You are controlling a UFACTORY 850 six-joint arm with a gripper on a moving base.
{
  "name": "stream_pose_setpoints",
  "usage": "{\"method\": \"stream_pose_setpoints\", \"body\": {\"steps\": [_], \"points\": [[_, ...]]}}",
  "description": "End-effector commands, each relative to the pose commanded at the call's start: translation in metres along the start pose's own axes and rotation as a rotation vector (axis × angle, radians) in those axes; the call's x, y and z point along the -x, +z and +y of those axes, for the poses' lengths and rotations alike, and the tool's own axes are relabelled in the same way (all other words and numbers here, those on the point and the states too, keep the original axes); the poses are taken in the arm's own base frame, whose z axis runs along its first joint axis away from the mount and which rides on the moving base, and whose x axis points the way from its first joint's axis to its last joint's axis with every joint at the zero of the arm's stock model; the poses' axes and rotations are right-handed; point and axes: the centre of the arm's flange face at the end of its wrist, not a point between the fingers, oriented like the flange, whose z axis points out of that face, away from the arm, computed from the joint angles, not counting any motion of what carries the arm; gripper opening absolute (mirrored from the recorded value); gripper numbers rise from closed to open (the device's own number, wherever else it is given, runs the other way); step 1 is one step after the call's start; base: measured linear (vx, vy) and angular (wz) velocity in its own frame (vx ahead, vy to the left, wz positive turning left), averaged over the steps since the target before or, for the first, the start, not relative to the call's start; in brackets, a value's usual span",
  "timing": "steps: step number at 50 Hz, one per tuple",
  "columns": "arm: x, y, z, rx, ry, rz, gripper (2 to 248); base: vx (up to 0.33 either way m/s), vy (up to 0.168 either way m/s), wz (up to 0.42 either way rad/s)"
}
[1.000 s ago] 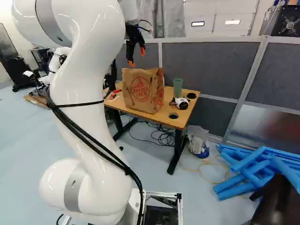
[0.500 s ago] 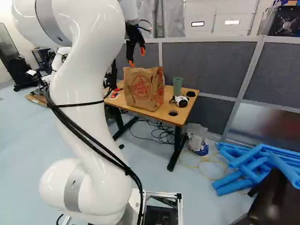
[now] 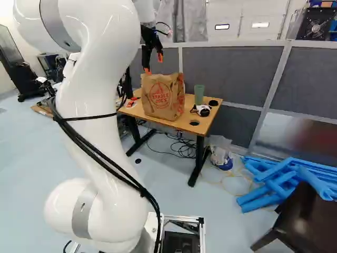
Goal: Pick up the bag on the ground and place it on the table
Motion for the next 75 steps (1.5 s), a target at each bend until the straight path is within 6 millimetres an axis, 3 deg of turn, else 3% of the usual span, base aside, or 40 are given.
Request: {"method": "stream_pose_setpoints", "body": {"steps": [33, 75], "points": [[0.0, 0.0, 0.0, 0.0, 0.0, 0.0, 247, -0.107, -0.004, 0.004], [0.004, 0.014, -0.009, 0.04, 0.063, 0.009, 247, -0.001, 0.0, 0.0]]}}
